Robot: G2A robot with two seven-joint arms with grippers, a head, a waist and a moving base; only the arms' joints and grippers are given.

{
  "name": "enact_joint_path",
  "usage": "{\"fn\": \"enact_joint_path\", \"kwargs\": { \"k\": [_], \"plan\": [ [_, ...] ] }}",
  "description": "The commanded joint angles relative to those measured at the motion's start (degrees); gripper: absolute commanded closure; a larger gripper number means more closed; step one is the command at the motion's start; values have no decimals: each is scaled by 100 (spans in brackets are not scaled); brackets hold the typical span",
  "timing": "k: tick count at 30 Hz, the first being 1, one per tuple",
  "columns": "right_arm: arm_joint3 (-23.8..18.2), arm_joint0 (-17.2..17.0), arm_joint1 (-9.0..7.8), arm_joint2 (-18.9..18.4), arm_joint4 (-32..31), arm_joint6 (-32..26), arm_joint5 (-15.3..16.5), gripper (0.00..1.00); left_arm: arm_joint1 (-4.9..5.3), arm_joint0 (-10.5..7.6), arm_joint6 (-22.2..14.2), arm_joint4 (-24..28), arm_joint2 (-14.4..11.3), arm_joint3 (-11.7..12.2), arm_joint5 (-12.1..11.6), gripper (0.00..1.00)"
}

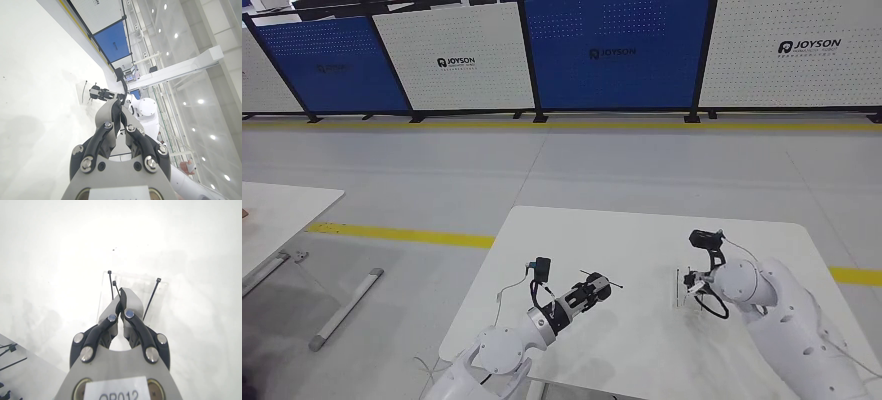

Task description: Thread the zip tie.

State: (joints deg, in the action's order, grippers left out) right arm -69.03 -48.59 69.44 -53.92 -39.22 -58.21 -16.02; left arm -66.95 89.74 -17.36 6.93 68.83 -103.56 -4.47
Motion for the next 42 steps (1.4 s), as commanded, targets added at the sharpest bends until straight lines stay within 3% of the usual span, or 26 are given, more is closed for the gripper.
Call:
{"fn": "enact_joint_path", "kwargs": {
  "k": [1,4,14,16,18,21,26,30,42],
  "plan": [
    [-339,-244,-76,-246,-41,162,-10,100,0,0,0,0,0,0,0,100],
    [-768,-606,-167,-579,-32,473,33,100,0,0,0,0,0,0,0,100],
    [-768,-606,-167,-579,-32,473,33,100,0,0,0,0,0,0,0,100],
    [-805,-731,-155,-569,-129,917,8,100,0,0,0,0,0,0,0,100],
    [-876,-856,-156,-680,45,1244,175,100,0,0,0,0,0,0,0,100],
    [-1111,-1208,-213,-1011,169,1822,447,100,0,0,0,0,0,0,0,100],
    [-1941,-2142,-352,-1650,156,2686,924,100,0,0,0,0,0,0,0,100],
    [-2322,-2679,-424,-1951,136,2889,1337,100,0,0,0,0,0,0,0,100],
    [-2332,-2698,-427,-1964,151,2868,1353,100,0,0,0,0,0,0,0,100]
  ]
}}
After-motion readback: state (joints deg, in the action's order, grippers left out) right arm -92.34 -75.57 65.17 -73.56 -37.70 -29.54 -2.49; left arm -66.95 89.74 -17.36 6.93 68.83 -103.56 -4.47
